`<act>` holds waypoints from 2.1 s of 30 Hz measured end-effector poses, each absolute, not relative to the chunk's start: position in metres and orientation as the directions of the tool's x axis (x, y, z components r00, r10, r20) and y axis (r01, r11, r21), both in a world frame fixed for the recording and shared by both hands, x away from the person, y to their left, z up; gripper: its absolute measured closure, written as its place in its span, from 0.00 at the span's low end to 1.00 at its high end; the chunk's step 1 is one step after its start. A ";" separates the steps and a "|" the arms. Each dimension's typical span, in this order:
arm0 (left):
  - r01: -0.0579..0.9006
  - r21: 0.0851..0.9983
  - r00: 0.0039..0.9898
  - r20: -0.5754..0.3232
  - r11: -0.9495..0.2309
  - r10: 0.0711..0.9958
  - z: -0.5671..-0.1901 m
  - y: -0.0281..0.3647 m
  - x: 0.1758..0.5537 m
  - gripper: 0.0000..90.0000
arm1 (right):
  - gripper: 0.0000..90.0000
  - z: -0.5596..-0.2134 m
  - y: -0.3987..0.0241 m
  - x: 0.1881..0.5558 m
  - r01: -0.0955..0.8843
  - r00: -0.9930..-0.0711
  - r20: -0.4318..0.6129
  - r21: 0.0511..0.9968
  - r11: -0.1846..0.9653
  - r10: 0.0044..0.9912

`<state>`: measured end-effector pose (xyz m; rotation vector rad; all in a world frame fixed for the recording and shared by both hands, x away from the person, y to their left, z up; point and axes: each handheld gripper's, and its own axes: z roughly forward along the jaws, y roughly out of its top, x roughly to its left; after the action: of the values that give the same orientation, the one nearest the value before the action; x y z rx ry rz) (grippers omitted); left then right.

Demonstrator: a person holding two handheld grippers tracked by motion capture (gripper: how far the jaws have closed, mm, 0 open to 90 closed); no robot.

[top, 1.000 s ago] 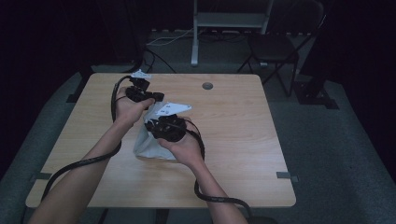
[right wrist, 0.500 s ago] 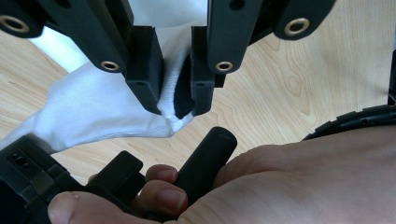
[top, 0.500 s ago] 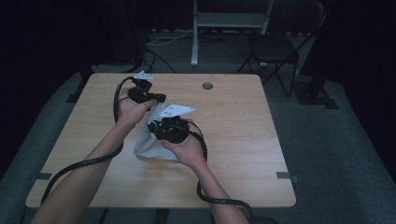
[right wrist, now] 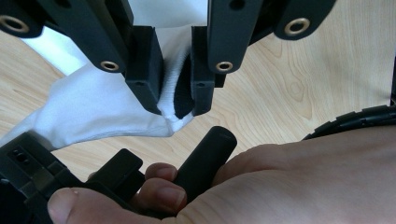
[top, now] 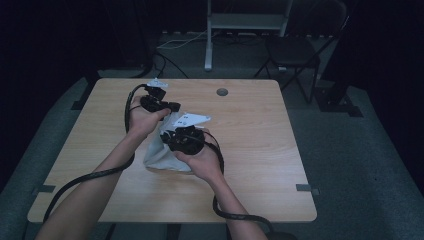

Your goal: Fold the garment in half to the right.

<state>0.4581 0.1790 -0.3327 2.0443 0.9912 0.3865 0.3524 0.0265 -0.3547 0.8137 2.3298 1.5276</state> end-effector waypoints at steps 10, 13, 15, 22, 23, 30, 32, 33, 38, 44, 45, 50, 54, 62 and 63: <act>0.514 0.777 0.646 -0.074 -0.362 0.760 -0.335 0.177 0.458 0.96 | 0.85 -0.358 0.023 0.352 0.318 -0.815 0.100 0.900 0.297 0.571; 0.514 0.777 0.647 -0.073 -0.363 0.759 -0.335 0.176 0.458 0.96 | 0.85 -0.358 0.022 0.352 0.323 -0.813 0.106 0.900 0.292 0.573; 0.514 0.776 0.649 -0.073 -0.366 0.758 -0.335 0.176 0.458 0.96 | 0.85 -0.358 0.022 0.351 0.325 -0.812 0.107 0.900 0.292 0.574; 0.511 0.777 0.654 -0.073 -0.368 0.753 -0.338 0.173 0.457 0.96 | 0.85 -0.360 0.021 0.351 0.329 -0.811 0.110 0.899 0.291 0.575; 0.511 0.775 0.655 -0.073 -0.371 0.752 -0.338 0.172 0.457 0.96 | 0.85 -0.360 0.020 0.350 0.328 -0.811 0.108 0.898 0.294 0.575; 0.513 0.773 0.657 -0.074 -0.374 0.750 -0.340 0.170 0.457 0.96 | 0.85 -0.363 0.018 0.350 0.334 -0.808 0.115 0.897 0.289 0.578; 0.512 0.774 0.658 -0.074 -0.373 0.749 -0.341 0.170 0.457 0.96 | 0.85 -0.364 0.017 0.349 0.334 -0.808 0.115 0.897 0.289 0.578; 0.512 0.774 0.658 -0.076 -0.371 0.749 -0.341 0.170 0.457 0.96 | 0.85 -0.364 0.017 0.349 0.339 -0.806 0.119 0.896 0.287 0.579; 0.512 0.772 0.661 -0.074 -0.376 0.747 -0.342 0.169 0.457 0.96 | 0.85 -0.364 0.016 0.349 0.337 -0.806 0.116 0.896 0.290 0.580; 0.511 0.771 0.663 -0.073 -0.379 0.745 -0.344 0.167 0.457 0.96 | 0.85 -0.365 0.015 0.349 0.335 -0.807 0.114 0.896 0.290 0.579; 0.512 0.771 0.663 -0.074 -0.379 0.745 -0.344 0.167 0.457 0.96 | 0.85 -0.366 0.015 0.348 0.338 -0.806 0.116 0.895 0.292 0.580; 0.513 0.768 0.666 -0.073 -0.384 0.742 -0.346 0.165 0.457 0.96 | 0.85 -0.367 0.014 0.348 0.340 -0.805 0.116 0.893 0.294 0.581; 0.512 0.768 0.667 -0.074 -0.384 0.741 -0.348 0.164 0.457 0.96 | 0.85 -0.368 0.012 0.348 0.345 -0.804 0.121 0.892 0.291 0.583; 0.511 0.767 0.671 -0.075 -0.387 0.737 -0.350 0.161 0.456 0.96 | 0.85 -0.370 0.010 0.348 0.351 -0.801 0.123 0.889 0.294 0.586; 0.510 0.766 0.674 -0.073 -0.391 0.736 -0.351 0.161 0.456 0.96 | 0.85 -0.371 0.010 0.348 0.350 -0.801 0.123 0.890 0.293 0.586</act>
<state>0.4564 0.1613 -0.3508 2.0778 0.9577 0.3550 0.3477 0.0096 -0.3709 0.8620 2.3337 1.5160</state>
